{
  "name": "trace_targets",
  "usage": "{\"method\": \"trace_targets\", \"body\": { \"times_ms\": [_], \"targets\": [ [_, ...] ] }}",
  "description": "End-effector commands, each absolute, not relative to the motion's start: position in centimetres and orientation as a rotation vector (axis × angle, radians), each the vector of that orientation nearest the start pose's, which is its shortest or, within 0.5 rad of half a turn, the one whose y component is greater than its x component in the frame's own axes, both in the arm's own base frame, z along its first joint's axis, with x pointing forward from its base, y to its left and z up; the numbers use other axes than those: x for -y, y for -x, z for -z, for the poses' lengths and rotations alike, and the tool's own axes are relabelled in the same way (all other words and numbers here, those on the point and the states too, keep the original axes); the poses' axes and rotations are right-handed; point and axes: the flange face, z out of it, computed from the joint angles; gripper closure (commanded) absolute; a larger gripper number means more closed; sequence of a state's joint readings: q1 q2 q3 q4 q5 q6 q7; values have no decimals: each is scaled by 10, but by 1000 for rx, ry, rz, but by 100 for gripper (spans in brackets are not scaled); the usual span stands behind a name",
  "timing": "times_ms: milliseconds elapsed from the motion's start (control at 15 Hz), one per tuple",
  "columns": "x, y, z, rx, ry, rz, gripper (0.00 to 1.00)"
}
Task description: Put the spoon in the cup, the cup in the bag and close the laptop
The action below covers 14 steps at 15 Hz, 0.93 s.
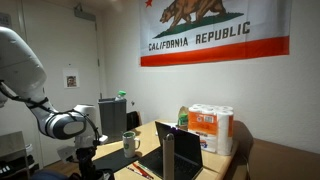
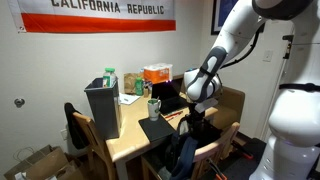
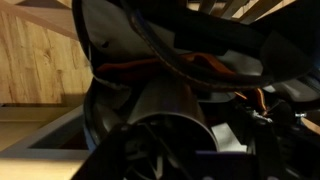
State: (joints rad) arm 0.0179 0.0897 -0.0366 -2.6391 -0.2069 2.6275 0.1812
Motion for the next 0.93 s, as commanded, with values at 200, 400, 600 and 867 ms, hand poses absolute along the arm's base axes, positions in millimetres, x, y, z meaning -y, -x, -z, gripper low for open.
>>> {"method": "trace_targets", "body": {
  "times_ms": [200, 400, 600, 867],
  "targets": [
    [3, -423, -251, -56, 3240, -151, 0],
    [4, -435, -293, -82, 3276, -227, 0],
    [8, -461, -335, -131, 3298, -210, 0],
    [17, -513, -367, -190, 3303, -58, 0]
  ]
}}
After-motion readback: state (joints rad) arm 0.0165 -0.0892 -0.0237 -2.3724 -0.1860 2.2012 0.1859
